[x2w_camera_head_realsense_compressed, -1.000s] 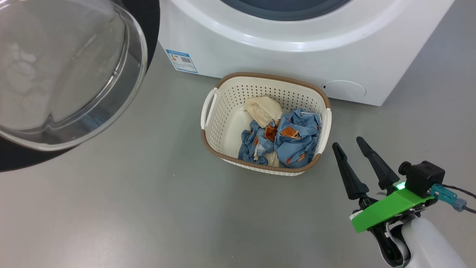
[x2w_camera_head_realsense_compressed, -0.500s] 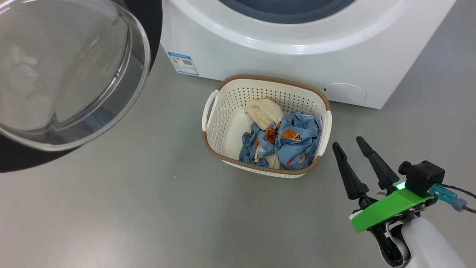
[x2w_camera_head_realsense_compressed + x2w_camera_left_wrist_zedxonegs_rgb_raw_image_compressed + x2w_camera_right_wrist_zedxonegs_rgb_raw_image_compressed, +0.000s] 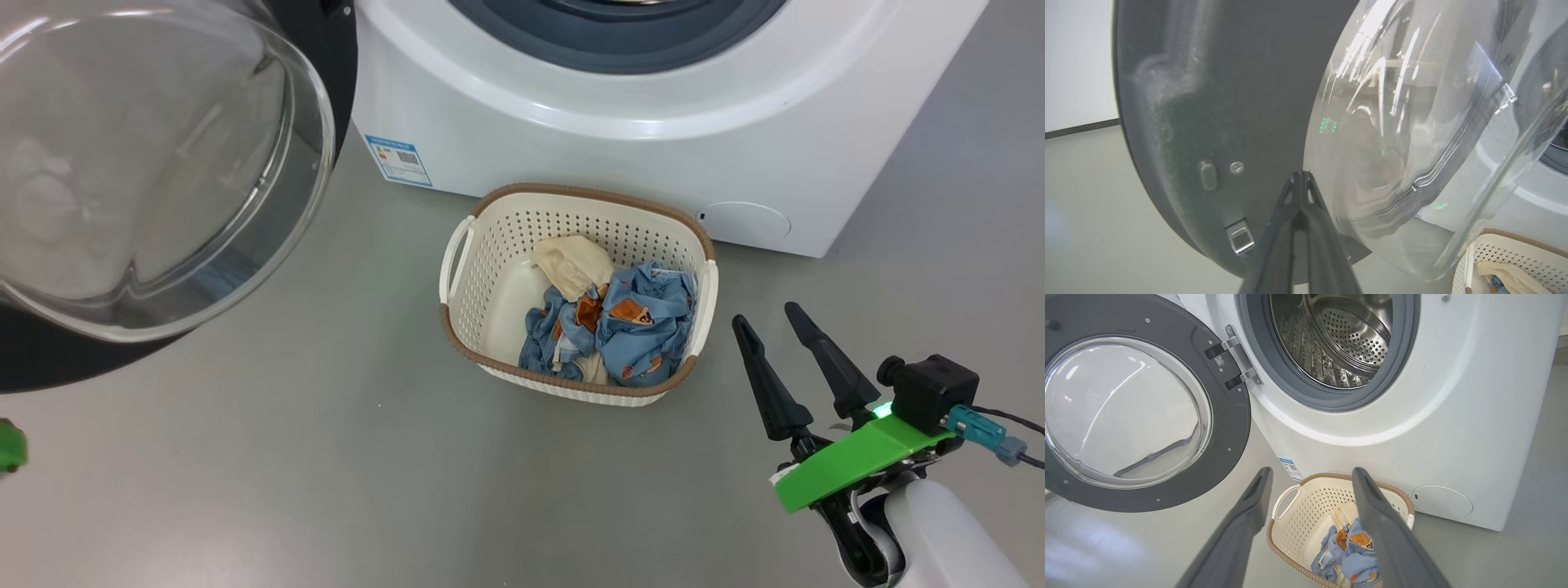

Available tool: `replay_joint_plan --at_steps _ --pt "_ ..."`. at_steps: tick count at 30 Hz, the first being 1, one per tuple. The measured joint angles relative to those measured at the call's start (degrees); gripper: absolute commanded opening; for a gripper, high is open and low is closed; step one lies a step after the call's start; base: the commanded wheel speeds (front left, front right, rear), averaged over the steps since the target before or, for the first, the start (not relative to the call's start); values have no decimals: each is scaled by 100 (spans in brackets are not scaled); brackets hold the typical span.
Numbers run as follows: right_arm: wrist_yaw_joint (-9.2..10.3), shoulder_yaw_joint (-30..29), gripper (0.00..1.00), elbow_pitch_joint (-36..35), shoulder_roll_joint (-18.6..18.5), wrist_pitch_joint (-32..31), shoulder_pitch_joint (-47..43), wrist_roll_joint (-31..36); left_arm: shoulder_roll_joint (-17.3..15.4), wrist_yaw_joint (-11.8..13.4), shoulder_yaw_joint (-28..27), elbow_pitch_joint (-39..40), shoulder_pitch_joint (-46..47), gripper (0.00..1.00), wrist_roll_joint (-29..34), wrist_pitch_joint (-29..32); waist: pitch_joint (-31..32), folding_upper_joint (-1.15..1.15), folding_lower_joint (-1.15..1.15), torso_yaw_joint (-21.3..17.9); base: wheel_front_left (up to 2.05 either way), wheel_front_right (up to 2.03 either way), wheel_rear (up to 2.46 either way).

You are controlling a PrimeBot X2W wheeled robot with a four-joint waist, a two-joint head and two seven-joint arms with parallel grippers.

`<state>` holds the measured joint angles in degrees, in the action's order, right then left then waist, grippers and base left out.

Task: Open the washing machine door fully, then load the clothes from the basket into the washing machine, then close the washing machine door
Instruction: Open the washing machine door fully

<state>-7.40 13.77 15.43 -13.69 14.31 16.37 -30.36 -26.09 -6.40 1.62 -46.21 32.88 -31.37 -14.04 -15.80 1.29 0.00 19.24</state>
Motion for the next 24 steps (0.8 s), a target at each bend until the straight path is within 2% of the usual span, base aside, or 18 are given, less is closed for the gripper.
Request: replay_joint_plan --at_steps 1,3,4,5,14,19,24 --pt "0 1 100 0 -4 0 -1 0 23 0 -3 98 -80 18 0 -19 25 0 0 0 0 0 0" --pt "0 1 100 1 -11 0 -3 0 89 1 -15 293 -246 67 0 -26 74 0 0 1 0 0 0" --pt "0 3 100 2 -11 0 -5 0 121 2 -16 410 -347 67 0 -26 99 0 0 0 0 0 0" --pt "0 5 100 3 -12 0 -5 0 156 8 -22 535 -446 100 0 -26 123 0 0 -2 0 0 0" --pt "0 55 100 13 -48 0 -140 -1 433 225 -151 2041 -1334 100 47 -44 333 0 0 -117 0 0 0" --pt "0 32 100 1 -40 1 -143 -1 566 446 -151 2807 -1863 100 138 -49 437 0 0 -310 0 0 0" --pt "0 27 100 -32 -43 1 -293 -1 750 526 -52 3336 -2228 100 165 -49 538 0 0 -573 0 0 0"
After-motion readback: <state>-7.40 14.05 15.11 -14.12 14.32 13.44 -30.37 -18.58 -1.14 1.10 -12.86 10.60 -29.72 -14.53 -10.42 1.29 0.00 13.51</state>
